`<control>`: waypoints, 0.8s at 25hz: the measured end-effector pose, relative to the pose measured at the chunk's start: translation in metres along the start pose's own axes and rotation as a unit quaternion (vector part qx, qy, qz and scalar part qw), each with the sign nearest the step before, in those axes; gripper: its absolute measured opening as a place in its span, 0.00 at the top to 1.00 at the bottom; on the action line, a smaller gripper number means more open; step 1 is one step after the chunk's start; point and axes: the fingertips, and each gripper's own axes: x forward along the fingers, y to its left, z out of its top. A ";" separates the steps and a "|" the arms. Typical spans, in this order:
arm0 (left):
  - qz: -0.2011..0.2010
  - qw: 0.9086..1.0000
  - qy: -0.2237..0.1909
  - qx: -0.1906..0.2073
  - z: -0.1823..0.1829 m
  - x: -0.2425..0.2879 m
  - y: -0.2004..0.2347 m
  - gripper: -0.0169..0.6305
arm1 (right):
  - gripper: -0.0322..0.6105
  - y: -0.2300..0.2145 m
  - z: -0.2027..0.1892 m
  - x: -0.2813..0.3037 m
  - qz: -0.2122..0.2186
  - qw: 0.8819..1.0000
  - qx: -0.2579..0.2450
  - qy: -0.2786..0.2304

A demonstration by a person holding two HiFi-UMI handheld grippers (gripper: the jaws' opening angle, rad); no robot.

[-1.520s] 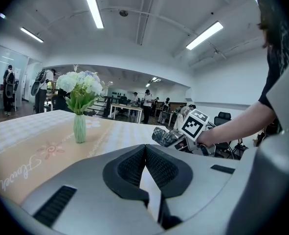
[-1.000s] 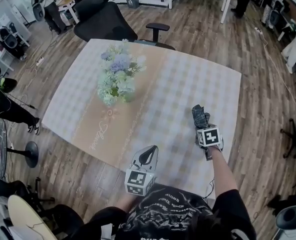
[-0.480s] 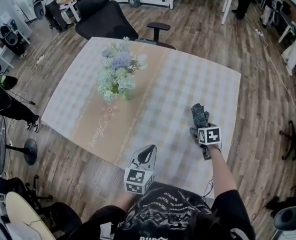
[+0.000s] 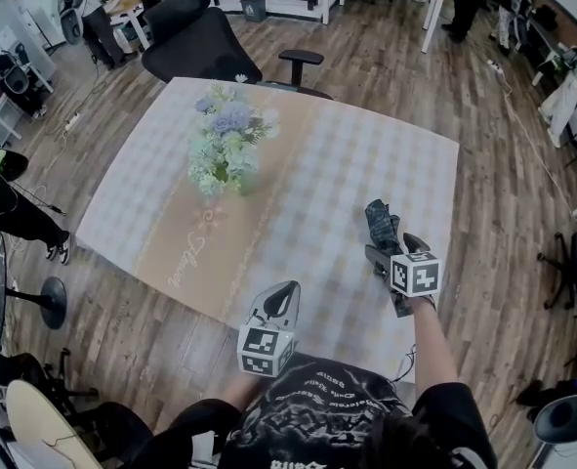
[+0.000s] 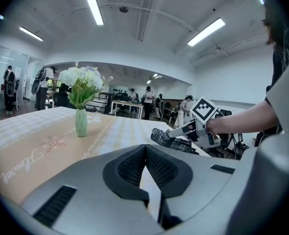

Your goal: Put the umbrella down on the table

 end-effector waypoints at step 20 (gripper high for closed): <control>-0.034 0.999 -0.020 0.014 -0.002 -0.010 -0.039 0.94 | 0.38 0.059 -0.028 -0.138 -0.002 0.976 0.007 -0.218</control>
